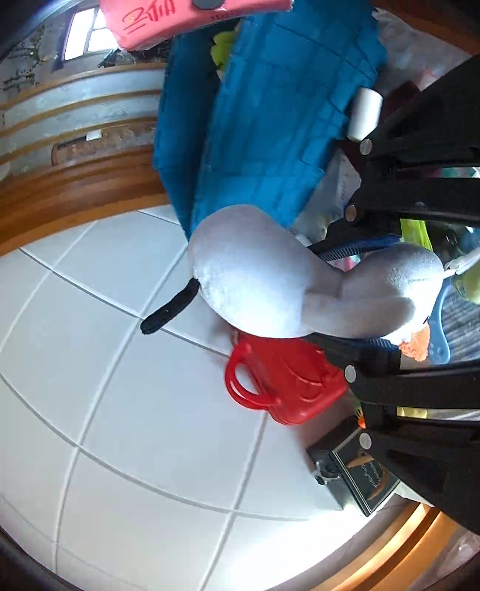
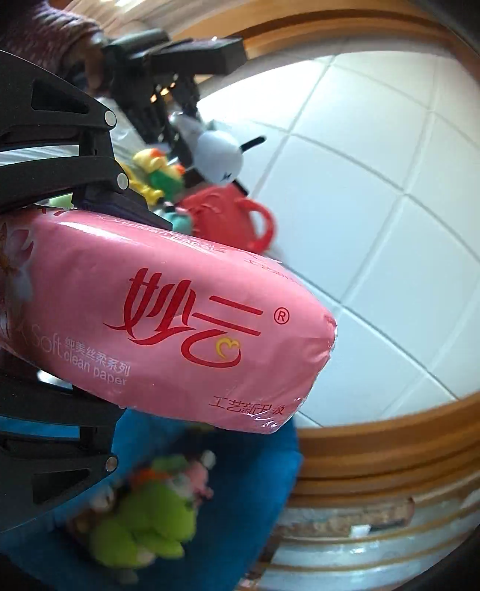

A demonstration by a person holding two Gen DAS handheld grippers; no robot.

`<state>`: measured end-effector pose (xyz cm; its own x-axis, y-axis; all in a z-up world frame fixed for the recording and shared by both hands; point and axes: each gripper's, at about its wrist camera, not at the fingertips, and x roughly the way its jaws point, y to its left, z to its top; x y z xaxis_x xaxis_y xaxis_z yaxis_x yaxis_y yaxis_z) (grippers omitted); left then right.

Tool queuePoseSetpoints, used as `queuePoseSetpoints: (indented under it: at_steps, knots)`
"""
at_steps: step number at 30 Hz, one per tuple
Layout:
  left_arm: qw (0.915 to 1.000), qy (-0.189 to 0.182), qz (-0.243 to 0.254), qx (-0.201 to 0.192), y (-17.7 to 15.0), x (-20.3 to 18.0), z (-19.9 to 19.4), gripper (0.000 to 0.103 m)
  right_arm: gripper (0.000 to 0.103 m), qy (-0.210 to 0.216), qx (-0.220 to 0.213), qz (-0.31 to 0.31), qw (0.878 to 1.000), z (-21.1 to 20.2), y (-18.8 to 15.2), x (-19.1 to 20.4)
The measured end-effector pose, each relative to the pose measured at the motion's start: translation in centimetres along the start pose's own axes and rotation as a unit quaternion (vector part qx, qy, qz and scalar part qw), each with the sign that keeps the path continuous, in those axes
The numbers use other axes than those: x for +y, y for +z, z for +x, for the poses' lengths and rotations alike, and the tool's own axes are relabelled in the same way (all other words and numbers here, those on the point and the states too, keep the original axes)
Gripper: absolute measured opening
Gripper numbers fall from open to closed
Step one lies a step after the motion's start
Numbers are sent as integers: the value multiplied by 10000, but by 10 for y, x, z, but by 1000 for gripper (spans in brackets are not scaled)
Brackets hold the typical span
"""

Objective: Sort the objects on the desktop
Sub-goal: 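Carry the tissue pack and white plush into the blue crate and release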

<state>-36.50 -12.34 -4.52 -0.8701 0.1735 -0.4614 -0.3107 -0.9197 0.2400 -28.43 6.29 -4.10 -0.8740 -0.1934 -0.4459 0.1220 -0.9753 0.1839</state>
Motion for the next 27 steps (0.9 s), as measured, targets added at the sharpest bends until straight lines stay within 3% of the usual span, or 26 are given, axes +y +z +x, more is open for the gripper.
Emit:
queuePoseSetpoints:
  at_steps: [5, 9, 11, 16, 20, 21, 22, 23, 25, 27]
  knots:
    - [9976, -517, 157, -439, 60, -86, -17, 36, 61, -451, -619, 9, 9971, -90, 37, -65]
    - [9950, -738, 319, -598, 100, -150, -21, 36, 61, -868, -681, -133, 9938, -123, 57, -124]
    - [9937, -911, 347, -557, 113, -179, -10, 36, 61, -972, -578, -117, 9935, -124, 66, -155]
    - [9956, -784, 284, -437, 145, -231, 13, 36, 61, -872, -162, 38, 9960, -98, 83, -225]
    - [9979, -570, 225, -202, 165, -253, 28, 41, 66, -630, 64, -10, 9980, -64, 102, -255]
    - [9986, -464, 204, -123, 168, -256, 31, 49, 71, -648, 105, -24, 9978, -54, 111, -257]
    - [9991, -374, 174, -112, 171, -259, 32, 62, 83, -725, 125, -67, 9973, -44, 119, -260]
    - [9994, -273, 136, -165, 174, -260, 30, 71, 87, -797, 143, -134, 9966, -37, 127, -261]
    - [9993, 21, 90, -368, 176, -261, 20, 99, 88, -755, 20, -161, 9970, -32, 140, -261]
    - [9985, 217, 108, -499, 179, -265, 13, 103, 91, -602, -87, -138, 9981, -36, 148, -261]
